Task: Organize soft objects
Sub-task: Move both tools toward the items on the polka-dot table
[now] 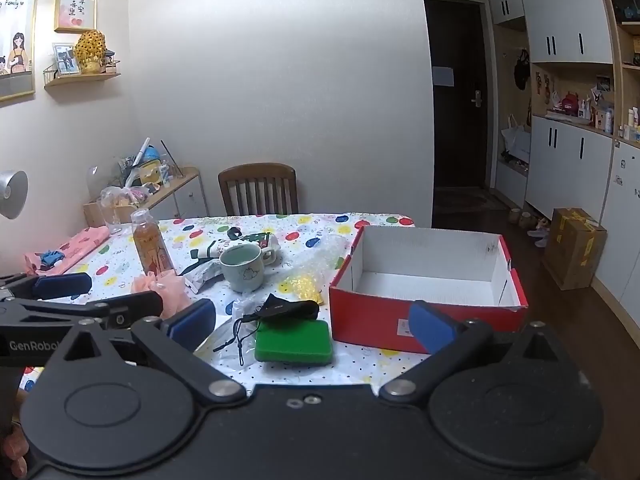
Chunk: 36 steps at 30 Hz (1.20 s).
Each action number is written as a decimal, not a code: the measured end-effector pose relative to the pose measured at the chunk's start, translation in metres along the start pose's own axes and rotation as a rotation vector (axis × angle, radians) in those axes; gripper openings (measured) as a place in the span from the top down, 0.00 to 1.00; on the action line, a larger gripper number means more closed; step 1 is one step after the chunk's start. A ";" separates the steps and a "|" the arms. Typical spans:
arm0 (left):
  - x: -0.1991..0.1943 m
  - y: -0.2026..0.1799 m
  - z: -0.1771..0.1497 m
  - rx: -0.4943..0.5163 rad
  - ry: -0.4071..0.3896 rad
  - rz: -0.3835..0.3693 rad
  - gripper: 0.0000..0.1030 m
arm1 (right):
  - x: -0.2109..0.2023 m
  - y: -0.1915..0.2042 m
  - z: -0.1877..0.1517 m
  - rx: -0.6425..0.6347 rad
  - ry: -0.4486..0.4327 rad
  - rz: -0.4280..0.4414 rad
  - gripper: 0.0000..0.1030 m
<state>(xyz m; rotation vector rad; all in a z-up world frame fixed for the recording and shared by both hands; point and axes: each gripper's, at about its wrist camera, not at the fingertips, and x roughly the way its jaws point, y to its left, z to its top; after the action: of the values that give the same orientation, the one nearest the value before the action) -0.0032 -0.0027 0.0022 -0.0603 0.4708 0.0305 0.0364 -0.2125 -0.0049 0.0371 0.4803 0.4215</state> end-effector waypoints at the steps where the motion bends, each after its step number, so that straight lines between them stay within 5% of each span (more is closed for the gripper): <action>1: -0.001 0.000 0.000 -0.002 0.000 -0.002 0.00 | 0.000 0.000 0.000 -0.001 -0.001 0.001 0.00; 36: -0.004 0.015 0.000 -0.054 -0.015 0.001 0.00 | 0.002 0.011 0.003 -0.034 -0.033 0.015 0.00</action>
<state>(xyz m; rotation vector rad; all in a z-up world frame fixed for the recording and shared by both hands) -0.0074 0.0126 0.0028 -0.1122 0.4550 0.0447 0.0354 -0.2014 -0.0014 0.0149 0.4402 0.4435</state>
